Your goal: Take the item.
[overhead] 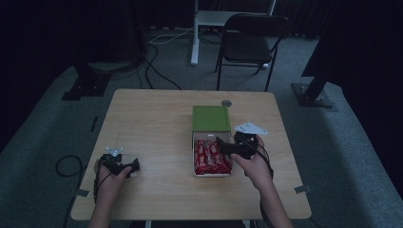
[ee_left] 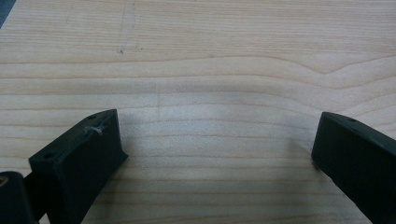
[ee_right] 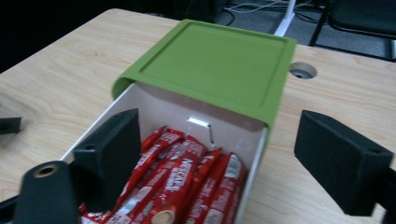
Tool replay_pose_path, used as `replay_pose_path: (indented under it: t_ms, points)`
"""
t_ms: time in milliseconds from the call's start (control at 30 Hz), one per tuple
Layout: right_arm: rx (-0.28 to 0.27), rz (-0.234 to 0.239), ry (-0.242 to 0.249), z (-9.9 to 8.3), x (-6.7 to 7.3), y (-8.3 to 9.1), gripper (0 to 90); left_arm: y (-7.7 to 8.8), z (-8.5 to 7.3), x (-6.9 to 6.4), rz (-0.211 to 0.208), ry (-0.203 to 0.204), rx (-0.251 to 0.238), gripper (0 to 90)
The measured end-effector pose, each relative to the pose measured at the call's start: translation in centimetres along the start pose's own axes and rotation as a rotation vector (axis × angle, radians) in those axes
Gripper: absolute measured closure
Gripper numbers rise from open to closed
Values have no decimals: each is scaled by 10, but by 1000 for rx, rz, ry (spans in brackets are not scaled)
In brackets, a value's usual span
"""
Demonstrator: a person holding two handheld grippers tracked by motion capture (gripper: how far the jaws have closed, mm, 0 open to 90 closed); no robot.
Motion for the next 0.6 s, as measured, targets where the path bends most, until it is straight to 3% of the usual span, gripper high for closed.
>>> replay_pose_path:
  t_ms: [100, 133, 267, 400, 567, 600]
  points:
    - [5, 3, 2, -1, 1, 0, 161, 0, 0, 0, 0, 0, 0, 24]
    - [9, -5, 27, -4, 5, -3, 246, 0, 0, 0, 0, 0, 0, 24]
    - [59, 11, 47, -12, 9, -10, 324, 0, 0, 0, 0, 0, 0, 24]
    - [79, 23, 64, -19, 16, -14, 325, 0, 0, 0, 0, 0, 0, 24]
    - [90, 29, 35, -24, 18, -19, 381, 0, 0, 0, 0, -1, 1, 25]
    - [120, 66, 23, -27, 18, -21, 353, 0, 0, 0, 0, -1, 1, 25]
Point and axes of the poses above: each handheld gripper's, and its own axes: y roughly backward along the jaws, z roughly out of its top, x roughly to its left, the point moved 6 cm from there along -y, roughly forward along the jaws, and after that the axes turned 15 degrees about -y, right-handed, at the moved point
